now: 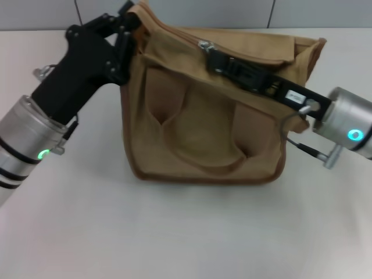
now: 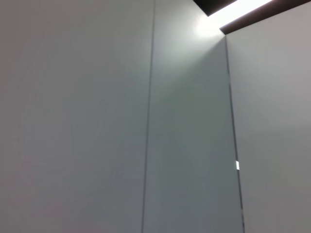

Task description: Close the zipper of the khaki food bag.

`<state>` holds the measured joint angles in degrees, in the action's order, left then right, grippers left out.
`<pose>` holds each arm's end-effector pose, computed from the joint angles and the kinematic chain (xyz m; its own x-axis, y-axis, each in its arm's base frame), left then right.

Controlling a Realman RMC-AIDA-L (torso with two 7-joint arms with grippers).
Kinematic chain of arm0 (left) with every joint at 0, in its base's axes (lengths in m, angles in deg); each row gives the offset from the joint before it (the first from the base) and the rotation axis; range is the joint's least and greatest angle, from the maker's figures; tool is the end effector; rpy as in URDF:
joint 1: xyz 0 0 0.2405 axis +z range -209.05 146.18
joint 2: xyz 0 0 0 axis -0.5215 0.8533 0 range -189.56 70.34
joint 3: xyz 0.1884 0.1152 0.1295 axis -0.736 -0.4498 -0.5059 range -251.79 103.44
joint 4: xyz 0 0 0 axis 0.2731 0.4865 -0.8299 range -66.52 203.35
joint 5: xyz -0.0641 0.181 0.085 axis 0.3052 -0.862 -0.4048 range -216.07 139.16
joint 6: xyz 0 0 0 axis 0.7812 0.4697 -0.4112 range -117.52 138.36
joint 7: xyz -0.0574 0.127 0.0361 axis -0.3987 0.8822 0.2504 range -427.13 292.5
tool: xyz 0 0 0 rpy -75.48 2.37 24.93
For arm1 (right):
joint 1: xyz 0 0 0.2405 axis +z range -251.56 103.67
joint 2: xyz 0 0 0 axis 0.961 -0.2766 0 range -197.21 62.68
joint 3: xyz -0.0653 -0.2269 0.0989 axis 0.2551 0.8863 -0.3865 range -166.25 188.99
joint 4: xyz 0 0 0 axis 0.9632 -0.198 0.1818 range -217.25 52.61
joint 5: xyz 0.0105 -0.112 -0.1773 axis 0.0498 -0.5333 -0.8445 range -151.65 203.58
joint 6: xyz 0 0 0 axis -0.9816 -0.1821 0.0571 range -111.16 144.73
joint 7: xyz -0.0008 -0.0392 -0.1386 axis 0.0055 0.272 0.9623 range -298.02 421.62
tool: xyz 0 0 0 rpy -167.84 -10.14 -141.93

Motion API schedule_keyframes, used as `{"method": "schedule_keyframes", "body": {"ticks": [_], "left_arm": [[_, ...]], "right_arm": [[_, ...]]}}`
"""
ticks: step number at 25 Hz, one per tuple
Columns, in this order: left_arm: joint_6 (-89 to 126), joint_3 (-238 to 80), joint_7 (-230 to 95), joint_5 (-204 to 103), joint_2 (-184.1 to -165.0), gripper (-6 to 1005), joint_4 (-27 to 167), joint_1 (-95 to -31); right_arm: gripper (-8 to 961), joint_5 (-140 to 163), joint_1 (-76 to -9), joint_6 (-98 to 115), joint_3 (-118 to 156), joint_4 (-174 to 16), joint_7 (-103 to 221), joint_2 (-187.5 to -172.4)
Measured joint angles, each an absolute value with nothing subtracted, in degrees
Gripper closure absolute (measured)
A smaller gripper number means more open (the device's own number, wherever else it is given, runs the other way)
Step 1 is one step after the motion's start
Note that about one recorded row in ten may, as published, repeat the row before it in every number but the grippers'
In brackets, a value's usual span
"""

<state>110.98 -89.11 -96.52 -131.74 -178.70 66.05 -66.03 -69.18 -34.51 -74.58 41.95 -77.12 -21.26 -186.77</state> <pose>-0.2199 0.3127 -0.0180 0.3883 -0.2563 0.8852 0.4830 -0.7614 -0.4324 0.2050 0.3323 -0.0465 0.2008 -0.5725 -0.7949 -0.6325 -0.6954 0.3411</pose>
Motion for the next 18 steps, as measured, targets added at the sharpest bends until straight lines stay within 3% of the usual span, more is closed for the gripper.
{"method": "schedule_keyframes", "body": {"ticks": [9, 18], "left_arm": [[110.99, -87.15, -96.85, -131.70, -178.53, 851, 66.85, -64.42], [110.31, -86.77, -96.92, -131.68, -178.52, 847, 67.01, -64.26]], "right_arm": [[936, -69.04, -43.01, -76.84, 39.77, -70.71, -25.18, -186.54], [861, -69.03, -46.54, -81.10, 37.32, -68.39, -24.86, -186.45]]}}
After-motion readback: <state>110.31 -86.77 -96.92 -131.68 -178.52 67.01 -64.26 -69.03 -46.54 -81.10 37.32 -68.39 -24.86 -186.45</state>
